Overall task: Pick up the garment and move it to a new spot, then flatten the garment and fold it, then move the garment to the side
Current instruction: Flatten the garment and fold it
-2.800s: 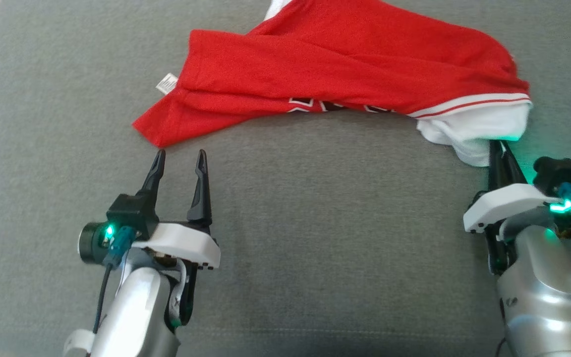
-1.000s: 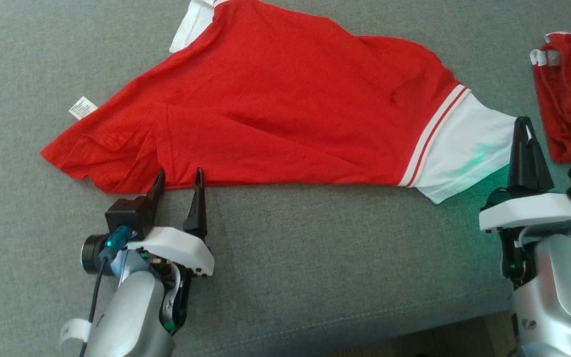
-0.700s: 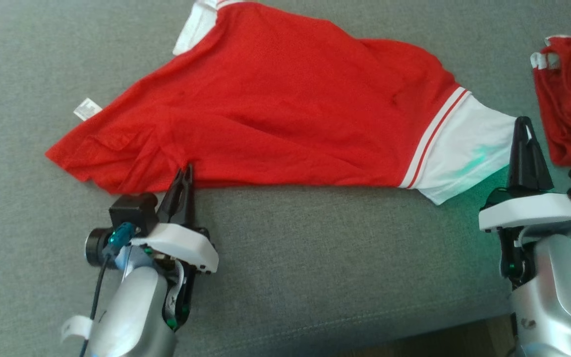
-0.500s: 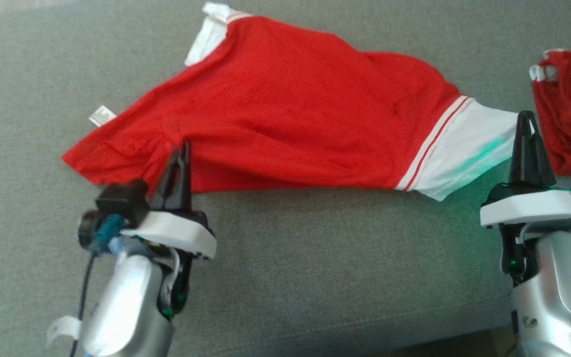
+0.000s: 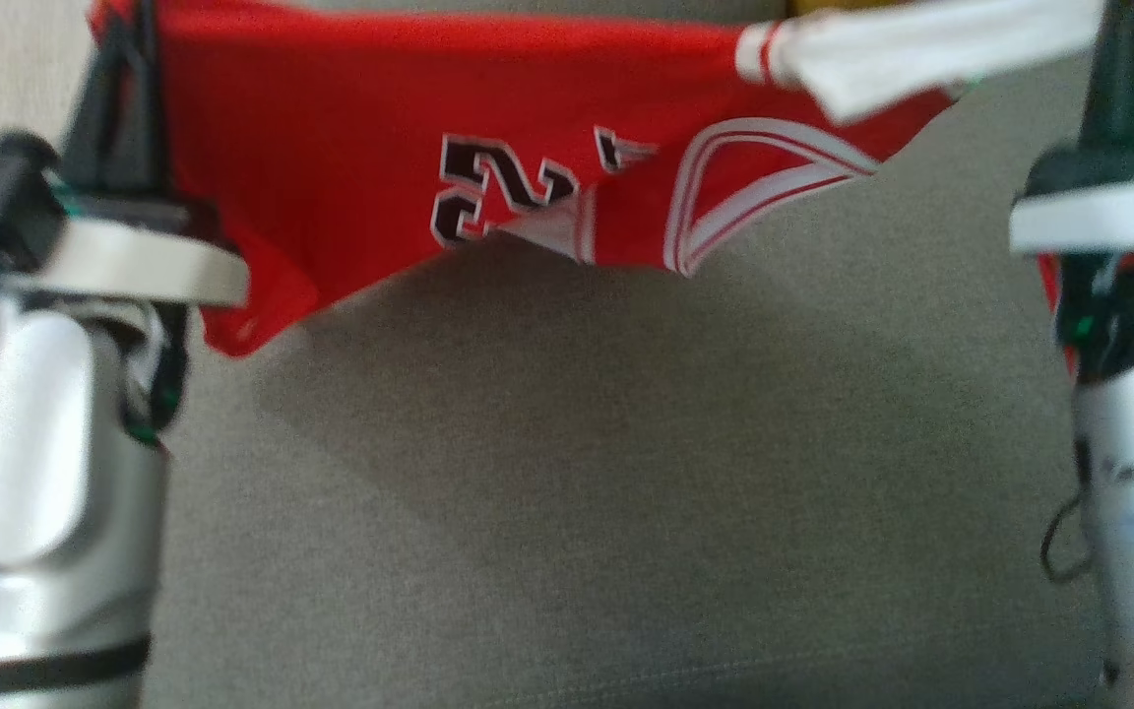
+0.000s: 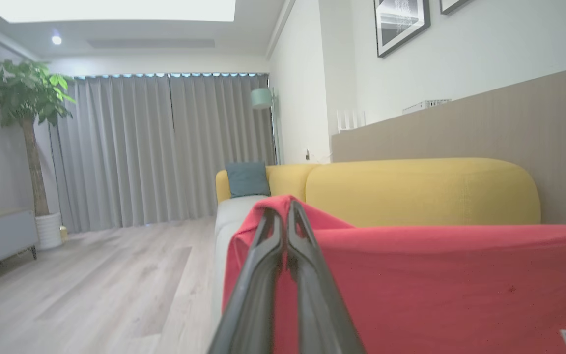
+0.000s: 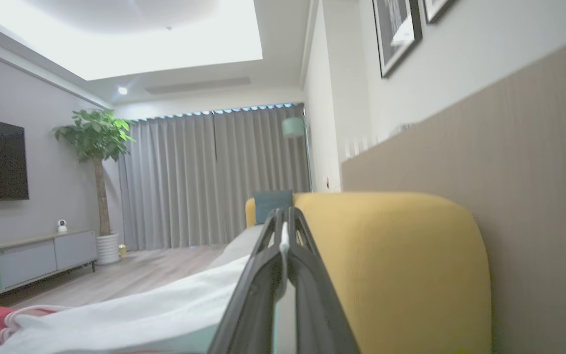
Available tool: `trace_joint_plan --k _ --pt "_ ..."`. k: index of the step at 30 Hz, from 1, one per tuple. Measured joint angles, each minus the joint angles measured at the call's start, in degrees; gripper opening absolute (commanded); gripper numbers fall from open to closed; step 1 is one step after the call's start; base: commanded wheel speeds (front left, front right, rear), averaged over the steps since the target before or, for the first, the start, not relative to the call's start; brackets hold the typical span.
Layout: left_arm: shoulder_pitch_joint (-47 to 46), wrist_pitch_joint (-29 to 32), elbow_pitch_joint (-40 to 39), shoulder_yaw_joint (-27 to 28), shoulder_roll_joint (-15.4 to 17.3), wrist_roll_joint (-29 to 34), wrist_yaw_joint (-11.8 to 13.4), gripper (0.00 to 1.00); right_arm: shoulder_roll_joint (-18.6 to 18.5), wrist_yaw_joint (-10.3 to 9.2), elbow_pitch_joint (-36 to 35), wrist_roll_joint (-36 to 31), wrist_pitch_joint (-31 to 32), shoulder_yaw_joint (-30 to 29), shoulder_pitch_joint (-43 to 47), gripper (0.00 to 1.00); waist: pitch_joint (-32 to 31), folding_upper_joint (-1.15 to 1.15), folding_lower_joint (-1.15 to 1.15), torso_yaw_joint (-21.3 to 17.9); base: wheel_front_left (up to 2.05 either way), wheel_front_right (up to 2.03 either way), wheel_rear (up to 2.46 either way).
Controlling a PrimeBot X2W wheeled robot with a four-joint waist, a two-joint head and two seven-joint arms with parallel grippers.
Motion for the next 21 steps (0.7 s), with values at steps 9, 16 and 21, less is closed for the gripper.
trace_joint_plan --k 9,16,21 --pt "-10.9 3.4 -0.4 1.6 4.9 1.1 -0.7 0.00 -3.9 0.00 -5.4 3.1 4.3 3.5 -14.5 0.00 -0.7 0.00 0.00 0.5 0.00 0.00 0.00" --pt "-18.8 8.6 3.5 -1.1 5.5 2.6 -1.5 0.00 -4.9 0.00 2.0 1.6 7.3 4.6 -24.9 0.00 4.7 0.00 0.00 1.5 0.00 0.00 0.00" --pt "-26.5 7.4 11.0 -3.3 5.1 5.8 -0.4 0.00 -3.5 0.00 12.7 -2.2 5.5 3.7 -34.0 0.00 10.3 0.00 0.01 2.3 0.00 0.00 0.00"
